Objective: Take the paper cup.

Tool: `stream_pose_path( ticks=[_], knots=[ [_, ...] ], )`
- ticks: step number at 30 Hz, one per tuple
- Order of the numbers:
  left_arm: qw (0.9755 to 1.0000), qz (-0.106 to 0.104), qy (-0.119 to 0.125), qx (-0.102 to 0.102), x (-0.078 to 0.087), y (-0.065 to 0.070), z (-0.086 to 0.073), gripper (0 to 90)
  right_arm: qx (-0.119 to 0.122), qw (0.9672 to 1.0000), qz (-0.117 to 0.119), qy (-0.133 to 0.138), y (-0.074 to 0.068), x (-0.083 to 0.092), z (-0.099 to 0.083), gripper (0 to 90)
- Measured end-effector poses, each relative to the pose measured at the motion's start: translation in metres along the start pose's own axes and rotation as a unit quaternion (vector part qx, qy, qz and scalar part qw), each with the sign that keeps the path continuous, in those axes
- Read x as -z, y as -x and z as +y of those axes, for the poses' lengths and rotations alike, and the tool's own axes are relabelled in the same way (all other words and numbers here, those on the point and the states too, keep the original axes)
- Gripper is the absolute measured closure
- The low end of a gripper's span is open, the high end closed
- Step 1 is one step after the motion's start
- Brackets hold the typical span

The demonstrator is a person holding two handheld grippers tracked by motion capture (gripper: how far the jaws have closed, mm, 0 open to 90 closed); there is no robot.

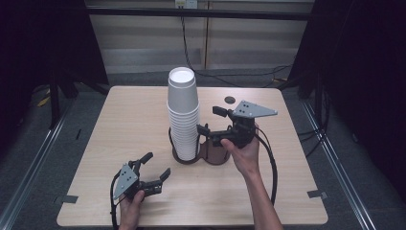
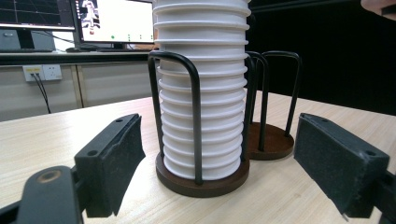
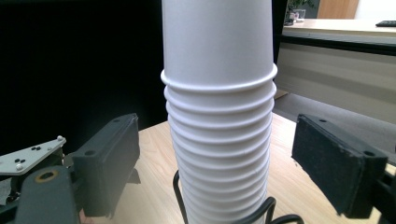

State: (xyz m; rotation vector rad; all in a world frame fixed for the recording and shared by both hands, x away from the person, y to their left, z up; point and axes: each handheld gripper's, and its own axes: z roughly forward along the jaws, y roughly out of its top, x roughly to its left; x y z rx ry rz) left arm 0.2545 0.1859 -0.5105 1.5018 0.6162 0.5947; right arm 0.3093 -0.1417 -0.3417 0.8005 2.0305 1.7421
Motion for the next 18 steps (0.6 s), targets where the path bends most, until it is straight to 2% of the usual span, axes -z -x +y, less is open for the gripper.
stream_pose_path(
  ticks=[2, 9, 18],
  knots=[
    [1.0000, -0.001, -0.001, 0.000, 0.000, 0.000, 0.000, 15.7, 0.002, 0.9999, 0.002, -0.010, 0.000, -0.003, 0.005, 14.5],
    [1.0000, -0.003, -0.003, -0.008, 0.000, -0.001, 0.000, 15.5, 0.013, 0.9998, 0.010, -0.008, -0.001, -0.010, 0.022, 14.6],
    [1.0000, -0.003, -0.003, -0.007, 0.000, -0.001, 0.000, 15.5, 0.021, 0.9994, 0.027, -0.012, 0.000, -0.018, 0.045, 13.2]
  ],
)
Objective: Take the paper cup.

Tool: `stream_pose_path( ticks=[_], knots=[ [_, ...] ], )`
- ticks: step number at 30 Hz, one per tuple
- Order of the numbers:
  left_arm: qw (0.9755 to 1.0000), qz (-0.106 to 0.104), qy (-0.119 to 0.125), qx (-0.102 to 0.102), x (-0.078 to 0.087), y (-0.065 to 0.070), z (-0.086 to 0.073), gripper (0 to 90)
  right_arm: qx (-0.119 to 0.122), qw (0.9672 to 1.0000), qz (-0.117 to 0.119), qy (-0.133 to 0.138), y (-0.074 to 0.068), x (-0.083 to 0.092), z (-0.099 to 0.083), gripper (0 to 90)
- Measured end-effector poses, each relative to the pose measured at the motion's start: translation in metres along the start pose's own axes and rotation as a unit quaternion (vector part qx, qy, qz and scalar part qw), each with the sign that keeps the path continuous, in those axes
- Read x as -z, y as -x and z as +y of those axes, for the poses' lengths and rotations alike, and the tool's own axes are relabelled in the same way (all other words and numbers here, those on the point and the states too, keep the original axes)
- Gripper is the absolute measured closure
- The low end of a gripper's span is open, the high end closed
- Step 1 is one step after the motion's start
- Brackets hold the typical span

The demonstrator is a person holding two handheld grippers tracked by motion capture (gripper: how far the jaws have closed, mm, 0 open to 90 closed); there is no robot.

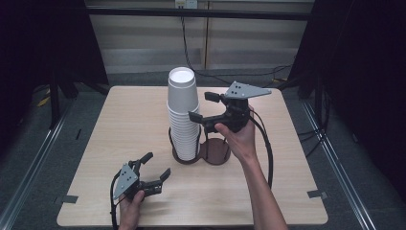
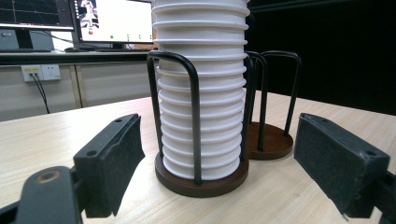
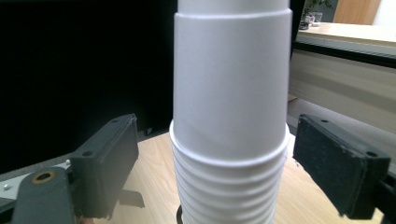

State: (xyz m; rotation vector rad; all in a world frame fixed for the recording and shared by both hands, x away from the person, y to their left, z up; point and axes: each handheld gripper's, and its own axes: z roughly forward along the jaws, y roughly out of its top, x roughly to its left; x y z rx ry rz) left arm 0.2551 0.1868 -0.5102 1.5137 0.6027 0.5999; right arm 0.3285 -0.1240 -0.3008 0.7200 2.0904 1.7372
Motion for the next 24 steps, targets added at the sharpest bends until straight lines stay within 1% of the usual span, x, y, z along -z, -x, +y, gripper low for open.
stream_pose_path(
  ticks=[2, 3, 5, 9, 11, 13, 16, 20, 24],
  knots=[
    [1.0000, 0.000, 0.001, 0.001, 0.000, 0.000, 0.000, 15.6, 0.004, 1.0000, 0.000, -0.003, 0.000, -0.003, 0.005, 13.3],
    [1.0000, 0.000, 0.001, 0.001, 0.000, 0.000, 0.000, 15.5, 0.006, 1.0000, 0.004, -0.006, 0.000, -0.005, 0.008, 13.3],
    [1.0000, 0.000, 0.001, 0.001, 0.000, 0.000, 0.000, 15.5, 0.006, 0.9999, 0.000, -0.010, 0.002, -0.008, 0.014, 13.1],
    [1.0000, 0.000, 0.001, 0.001, 0.000, 0.000, 0.000, 15.6, 0.008, 0.9998, 0.002, -0.017, 0.006, -0.015, 0.025, 13.1],
    [1.0000, 0.000, 0.001, 0.001, 0.000, 0.000, 0.000, 15.6, 0.010, 0.9998, -0.002, -0.017, 0.008, -0.019, 0.029, 13.1],
    [1.0000, -0.001, 0.001, 0.001, 0.000, 0.000, 0.000, 15.6, 0.008, 0.9996, 0.000, -0.025, 0.011, -0.023, 0.033, 13.2],
    [1.0000, -0.002, 0.003, 0.004, 0.000, 0.000, 0.000, 15.6, 0.002, 0.9994, -0.002, -0.033, 0.014, -0.027, 0.037, 13.2],
    [1.0000, -0.002, 0.003, 0.003, 0.000, 0.000, 0.000, 15.6, -0.005, 0.9994, 0.003, -0.034, 0.018, -0.031, 0.040, 13.0],
    [1.0000, -0.002, 0.003, 0.003, 0.000, 0.000, 0.000, 15.6, -0.005, 0.9992, 0.009, -0.037, 0.018, -0.037, 0.042, 13.1]
  ],
)
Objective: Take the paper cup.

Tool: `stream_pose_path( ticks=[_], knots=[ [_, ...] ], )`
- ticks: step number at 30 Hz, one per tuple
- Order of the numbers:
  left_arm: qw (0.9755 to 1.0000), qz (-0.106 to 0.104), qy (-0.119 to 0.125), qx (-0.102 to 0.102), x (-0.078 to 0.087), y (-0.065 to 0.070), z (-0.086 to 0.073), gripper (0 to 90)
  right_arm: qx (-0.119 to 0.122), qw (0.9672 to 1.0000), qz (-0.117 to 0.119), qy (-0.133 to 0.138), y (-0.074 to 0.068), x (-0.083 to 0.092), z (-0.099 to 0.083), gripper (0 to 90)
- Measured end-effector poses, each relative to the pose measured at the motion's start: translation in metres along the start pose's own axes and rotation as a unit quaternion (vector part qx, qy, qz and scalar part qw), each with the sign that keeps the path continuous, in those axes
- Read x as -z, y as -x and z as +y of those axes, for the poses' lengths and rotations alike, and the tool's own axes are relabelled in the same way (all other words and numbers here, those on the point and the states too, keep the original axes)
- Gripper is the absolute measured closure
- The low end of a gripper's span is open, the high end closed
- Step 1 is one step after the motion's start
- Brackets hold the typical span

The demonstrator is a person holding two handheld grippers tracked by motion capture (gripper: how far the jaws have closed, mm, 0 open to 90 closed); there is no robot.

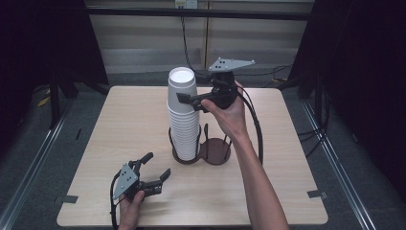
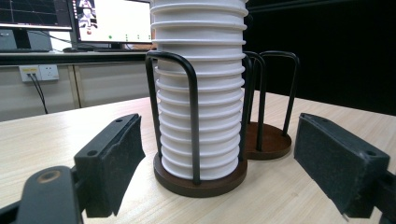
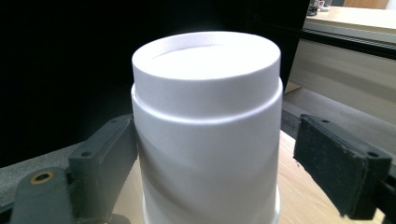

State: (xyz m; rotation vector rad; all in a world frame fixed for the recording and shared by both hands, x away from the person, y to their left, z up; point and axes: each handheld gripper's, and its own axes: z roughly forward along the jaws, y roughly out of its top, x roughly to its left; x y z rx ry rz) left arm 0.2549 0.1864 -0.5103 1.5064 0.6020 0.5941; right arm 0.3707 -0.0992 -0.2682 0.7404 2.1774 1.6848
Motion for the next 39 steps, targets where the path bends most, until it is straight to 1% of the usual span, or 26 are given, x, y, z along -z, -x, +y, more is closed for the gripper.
stream_pose_path(
  ticks=[3, 7, 9, 10, 16, 19, 20, 21, 22, 23, 25, 26, 28, 30, 31, 33, 34, 38, 39],
  knots=[
    [1.0000, 0.000, 0.000, 0.001, 0.000, 0.000, 0.000, 15.6, -0.001, 1.0000, 0.004, -0.003, 0.000, -0.004, 0.003, 13.1],
    [1.0000, 0.001, 0.000, 0.005, 0.000, 0.001, 0.000, 15.6, 0.004, 0.9999, 0.007, -0.012, -0.001, -0.011, 0.007, 13.4],
    [1.0000, 0.000, 0.000, 0.005, 0.000, 0.001, 0.000, 15.7, 0.014, 0.9998, 0.007, -0.010, -0.003, -0.012, 0.008, 16.2],
    [1.0000, 0.000, 0.000, 0.005, 0.000, 0.001, 0.000, 15.7, 0.018, 0.9998, 0.005, -0.011, -0.004, -0.013, 0.008, 16.1],
    [1.0000, -0.001, 0.000, 0.005, 0.000, 0.001, 0.000, 15.6, 0.014, 0.9996, 0.006, -0.023, -0.002, -0.016, 0.011, 16.9],
    [1.0000, 0.000, 0.000, 0.005, 0.000, 0.001, 0.000, 15.6, 0.011, 0.9996, 0.007, -0.026, -0.001, -0.019, 0.012, 15.5],
    [1.0000, 0.001, -0.001, 0.001, 0.000, 0.000, 0.000, 15.6, 0.011, 0.9995, 0.008, -0.027, -0.001, -0.019, 0.012, 15.9],
    [1.0000, 0.000, 0.000, 0.005, 0.000, 0.001, 0.000, 15.6, 0.010, 0.9994, 0.008, -0.031, -0.001, -0.020, 0.013, 16.2],
    [1.0000, 0.001, 0.000, 0.001, 0.000, 0.000, 0.000, 15.6, 0.011, 0.9994, 0.008, -0.032, -0.001, -0.020, 0.013, 16.4],
    [1.0000, -0.001, 0.000, 0.005, 0.000, 0.001, 0.000, 15.7, 0.011, 0.9994, 0.008, -0.033, -0.001, -0.021, 0.013, 17.2],
    [1.0000, 0.001, -0.001, 0.001, 0.000, 0.000, 0.000, 15.6, 0.016, 0.9992, 0.006, -0.037, -0.003, -0.021, 0.014, 18.4],
    [1.0000, -0.001, 0.000, 0.005, 0.000, 0.001, 0.000, 15.7, 0.018, 0.9992, 0.005, -0.036, -0.003, -0.021, 0.014, 18.6],
    [1.0000, -0.001, 0.000, 0.005, 0.000, 0.001, 0.000, 15.6, 0.014, 0.9992, 0.006, -0.038, -0.003, -0.021, 0.015, 18.9],
    [1.0000, 0.001, -0.001, 0.002, 0.000, 0.000, 0.000, 15.7, 0.018, 0.9990, 0.004, -0.041, -0.004, -0.021, 0.016, 19.2],
    [1.0000, 0.000, 0.000, 0.005, 0.000, 0.001, 0.000, 15.7, 0.019, 0.9990, 0.001, -0.041, -0.004, -0.021, 0.016, 19.2],
    [1.0000, 0.000, 0.000, 0.005, 0.000, 0.001, 0.000, 15.7, 0.018, 0.9991, 0.001, -0.039, -0.004, -0.021, 0.016, 19.3],
    [1.0000, 0.001, -0.001, 0.002, 0.000, 0.000, 0.000, 15.7, 0.016, 0.9992, 0.002, -0.037, -0.004, -0.021, 0.017, 19.3],
    [1.0000, 0.000, 0.000, 0.005, 0.000, 0.001, 0.000, 15.6, 0.018, 0.9995, 0.002, -0.027, -0.005, -0.019, 0.020, 19.5],
    [1.0000, 0.001, 0.000, 0.002, 0.000, 0.000, 0.000, 15.7, 0.020, 0.9995, 0.001, -0.024, -0.006, -0.018, 0.021, 19.6]
  ],
)
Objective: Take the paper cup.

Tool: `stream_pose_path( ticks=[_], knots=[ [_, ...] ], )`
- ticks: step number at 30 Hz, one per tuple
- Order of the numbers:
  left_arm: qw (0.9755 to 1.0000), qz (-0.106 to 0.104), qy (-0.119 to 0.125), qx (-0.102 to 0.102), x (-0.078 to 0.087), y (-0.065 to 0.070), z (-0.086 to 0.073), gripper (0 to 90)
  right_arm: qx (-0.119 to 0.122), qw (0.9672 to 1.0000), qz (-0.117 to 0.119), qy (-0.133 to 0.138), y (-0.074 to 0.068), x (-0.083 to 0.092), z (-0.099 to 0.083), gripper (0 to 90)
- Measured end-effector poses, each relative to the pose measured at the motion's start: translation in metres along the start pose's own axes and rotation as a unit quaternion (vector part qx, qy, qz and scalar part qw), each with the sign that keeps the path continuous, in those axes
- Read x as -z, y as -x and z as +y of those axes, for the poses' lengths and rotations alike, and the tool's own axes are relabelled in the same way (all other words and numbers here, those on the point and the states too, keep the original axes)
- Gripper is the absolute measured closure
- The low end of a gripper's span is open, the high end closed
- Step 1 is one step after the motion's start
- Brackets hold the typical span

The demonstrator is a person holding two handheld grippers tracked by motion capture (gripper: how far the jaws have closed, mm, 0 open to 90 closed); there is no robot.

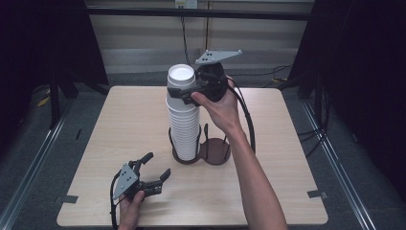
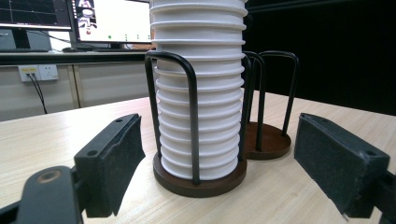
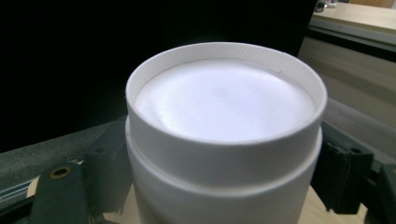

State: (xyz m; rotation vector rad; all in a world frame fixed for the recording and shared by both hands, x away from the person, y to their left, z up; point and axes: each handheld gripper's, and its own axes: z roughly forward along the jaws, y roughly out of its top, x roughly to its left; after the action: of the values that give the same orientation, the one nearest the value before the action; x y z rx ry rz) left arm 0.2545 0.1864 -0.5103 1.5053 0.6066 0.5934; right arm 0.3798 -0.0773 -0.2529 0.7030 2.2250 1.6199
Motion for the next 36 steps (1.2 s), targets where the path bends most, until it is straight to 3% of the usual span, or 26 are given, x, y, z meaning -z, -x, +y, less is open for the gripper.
stream_pose_path(
  ticks=[5, 14, 23, 36],
  knots=[
    [1.0000, -0.002, 0.000, 0.003, 0.000, 0.000, 0.000, 15.7, 0.004, 0.9999, -0.001, 0.016, -0.002, 0.004, 0.004, 19.9],
    [1.0000, -0.002, 0.000, 0.003, 0.000, 0.000, 0.000, 15.6, -0.009, 0.9987, 0.005, 0.051, 0.001, 0.014, 0.008, 20.3],
    [1.0000, 0.000, 0.000, 0.000, 0.000, 0.000, 0.000, 15.6, -0.006, 0.9976, 0.006, 0.069, -0.002, 0.021, 0.015, 20.7],
    [1.0000, -0.002, 0.000, 0.003, 0.000, 0.000, 0.000, 15.6, -0.013, 0.9937, 0.008, 0.111, -0.002, 0.038, 0.024, 21.1]
  ],
)
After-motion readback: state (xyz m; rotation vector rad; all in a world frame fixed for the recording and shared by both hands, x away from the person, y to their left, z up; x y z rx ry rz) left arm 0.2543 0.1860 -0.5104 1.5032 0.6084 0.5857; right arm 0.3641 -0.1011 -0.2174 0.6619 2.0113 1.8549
